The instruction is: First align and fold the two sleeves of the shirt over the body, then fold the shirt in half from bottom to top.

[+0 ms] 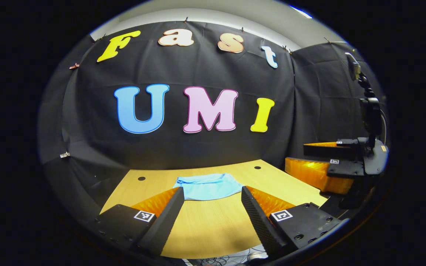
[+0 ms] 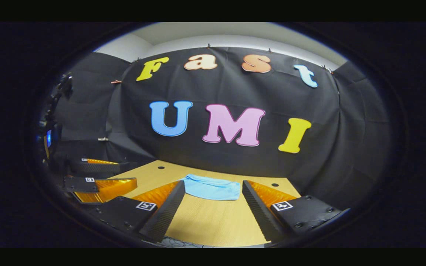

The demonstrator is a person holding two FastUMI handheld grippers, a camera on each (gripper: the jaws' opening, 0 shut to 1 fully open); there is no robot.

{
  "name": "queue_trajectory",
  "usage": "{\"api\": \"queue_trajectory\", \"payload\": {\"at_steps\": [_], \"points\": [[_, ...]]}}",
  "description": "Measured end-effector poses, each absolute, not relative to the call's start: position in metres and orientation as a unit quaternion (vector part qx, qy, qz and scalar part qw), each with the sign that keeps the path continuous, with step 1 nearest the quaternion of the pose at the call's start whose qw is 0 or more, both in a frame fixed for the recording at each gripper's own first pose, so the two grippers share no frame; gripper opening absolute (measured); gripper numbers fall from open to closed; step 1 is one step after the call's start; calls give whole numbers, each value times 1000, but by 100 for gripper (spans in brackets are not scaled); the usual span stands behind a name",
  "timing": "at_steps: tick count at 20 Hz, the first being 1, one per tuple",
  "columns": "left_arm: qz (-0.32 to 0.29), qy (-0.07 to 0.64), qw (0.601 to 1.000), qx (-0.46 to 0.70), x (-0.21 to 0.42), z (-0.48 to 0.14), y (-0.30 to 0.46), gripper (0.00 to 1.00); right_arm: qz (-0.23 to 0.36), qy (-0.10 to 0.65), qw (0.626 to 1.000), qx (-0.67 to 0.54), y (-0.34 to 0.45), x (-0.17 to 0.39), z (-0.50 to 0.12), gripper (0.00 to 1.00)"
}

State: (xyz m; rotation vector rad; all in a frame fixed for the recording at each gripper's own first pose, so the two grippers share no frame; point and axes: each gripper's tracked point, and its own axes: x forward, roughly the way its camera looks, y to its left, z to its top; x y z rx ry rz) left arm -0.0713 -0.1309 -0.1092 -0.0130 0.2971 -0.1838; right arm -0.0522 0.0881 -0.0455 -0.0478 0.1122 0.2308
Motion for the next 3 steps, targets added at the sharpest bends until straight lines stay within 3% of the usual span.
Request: {"api": "queue_trajectory", "payload": {"at_steps": [3], "points": [[-63,136,989,-7,-67,-91,-117,99,123,39,991,-29,85,-60,-30,97]]}}
